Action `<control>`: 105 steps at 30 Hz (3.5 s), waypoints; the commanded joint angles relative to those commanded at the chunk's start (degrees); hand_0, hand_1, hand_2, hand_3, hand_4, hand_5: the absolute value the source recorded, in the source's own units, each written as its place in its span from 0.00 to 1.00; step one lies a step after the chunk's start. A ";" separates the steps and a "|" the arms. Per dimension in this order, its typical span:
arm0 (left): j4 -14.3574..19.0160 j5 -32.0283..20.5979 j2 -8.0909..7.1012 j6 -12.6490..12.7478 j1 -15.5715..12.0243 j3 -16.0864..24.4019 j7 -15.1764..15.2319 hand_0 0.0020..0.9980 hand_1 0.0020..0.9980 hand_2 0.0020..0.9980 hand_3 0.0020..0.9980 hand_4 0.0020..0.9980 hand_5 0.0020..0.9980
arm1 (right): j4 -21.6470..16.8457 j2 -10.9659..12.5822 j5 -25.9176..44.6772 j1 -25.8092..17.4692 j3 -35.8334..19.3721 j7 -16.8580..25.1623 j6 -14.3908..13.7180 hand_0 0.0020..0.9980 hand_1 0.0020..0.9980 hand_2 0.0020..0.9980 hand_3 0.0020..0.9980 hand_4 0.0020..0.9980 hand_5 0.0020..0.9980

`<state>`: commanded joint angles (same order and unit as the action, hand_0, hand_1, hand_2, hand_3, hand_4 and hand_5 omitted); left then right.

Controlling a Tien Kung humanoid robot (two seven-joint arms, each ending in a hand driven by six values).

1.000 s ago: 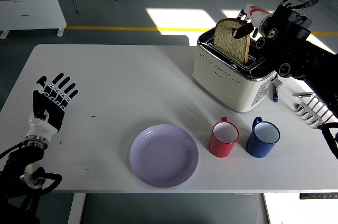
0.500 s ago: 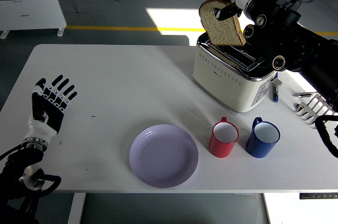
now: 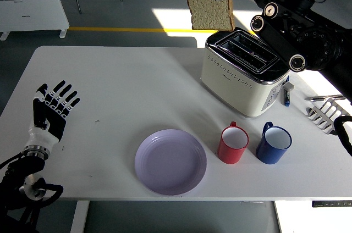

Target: Push plate across desktop,pick up the break from the machine,place the break in the plate

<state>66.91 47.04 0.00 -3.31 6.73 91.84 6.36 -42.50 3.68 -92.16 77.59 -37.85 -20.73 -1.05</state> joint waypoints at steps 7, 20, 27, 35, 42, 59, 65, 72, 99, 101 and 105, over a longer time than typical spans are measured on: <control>0.11 -0.04 0.00 0.04 -0.71 0.32 0.04 0.77 0.79 0.83 0.80 0.57 1.00 | -9.59 2.46 9.46 -2.63 2.06 -2.61 0.34 0.32 0.37 0.42 0.43 0.38 0.19; 0.16 -0.02 0.00 0.11 -0.68 0.57 0.10 0.77 0.79 0.83 0.80 0.57 1.00 | -23.55 8.65 34.13 -8.51 9.38 -4.70 1.63 0.31 0.37 0.41 0.43 0.37 0.18; 0.20 -0.02 0.00 0.17 -0.81 0.91 0.18 0.77 0.79 0.83 0.80 0.57 1.00 | -30.24 13.56 37.52 -13.11 17.51 -5.50 0.93 0.31 0.37 0.41 0.43 0.37 0.18; 0.16 -0.02 0.00 0.15 -0.38 0.73 0.19 0.77 0.79 0.83 0.80 0.57 1.00 | -31.92 13.87 39.13 -15.78 23.98 -2.84 0.56 0.31 0.37 0.41 0.43 0.37 0.19; 0.16 -0.01 0.00 0.17 -0.31 0.84 0.19 0.77 0.79 0.83 0.80 0.57 1.00 | -29.60 11.30 38.59 -17.65 26.82 0.40 -0.11 0.32 0.37 0.41 0.43 0.37 0.19; 0.14 0.05 0.00 0.20 -0.07 1.47 0.21 0.77 0.79 0.83 0.80 0.58 1.00 | -22.07 6.68 36.00 -21.02 29.32 8.64 0.58 0.46 0.50 0.51 0.49 0.37 0.22; 0.05 0.02 0.00 0.27 -0.11 1.46 0.23 0.77 0.79 0.83 0.79 0.58 1.00 | -20.44 6.26 35.16 -21.38 29.94 10.26 1.35 0.54 0.60 0.59 0.55 0.47 0.23; 0.04 -0.02 0.00 0.34 -0.38 1.39 0.31 0.77 0.79 0.83 0.79 0.58 1.00 | -19.04 5.89 32.45 -21.77 29.97 11.14 1.42 0.65 0.68 0.67 0.70 0.60 0.26; -0.18 -0.29 0.00 0.82 -0.61 0.87 0.70 0.77 0.78 0.82 0.78 0.57 1.00 | -25.95 8.67 20.90 -23.49 19.05 14.08 -3.97 0.82 0.80 0.83 0.87 0.70 0.28; -0.11 -0.29 0.00 0.82 -0.54 1.00 0.71 0.77 0.78 0.82 0.78 0.57 1.00 | -29.42 9.77 21.02 -24.27 15.31 15.97 -4.84 0.82 0.80 0.83 0.87 0.70 0.28; -0.05 -0.31 0.00 0.85 -0.54 1.18 0.74 0.77 0.78 0.82 0.78 0.57 1.00 | -34.65 11.13 23.79 -25.75 8.56 19.22 -6.29 0.80 0.78 0.80 0.82 0.66 0.30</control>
<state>66.86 46.72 0.00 -2.47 6.19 93.03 7.10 -77.16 14.81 -68.37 51.84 -29.30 -1.51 -7.34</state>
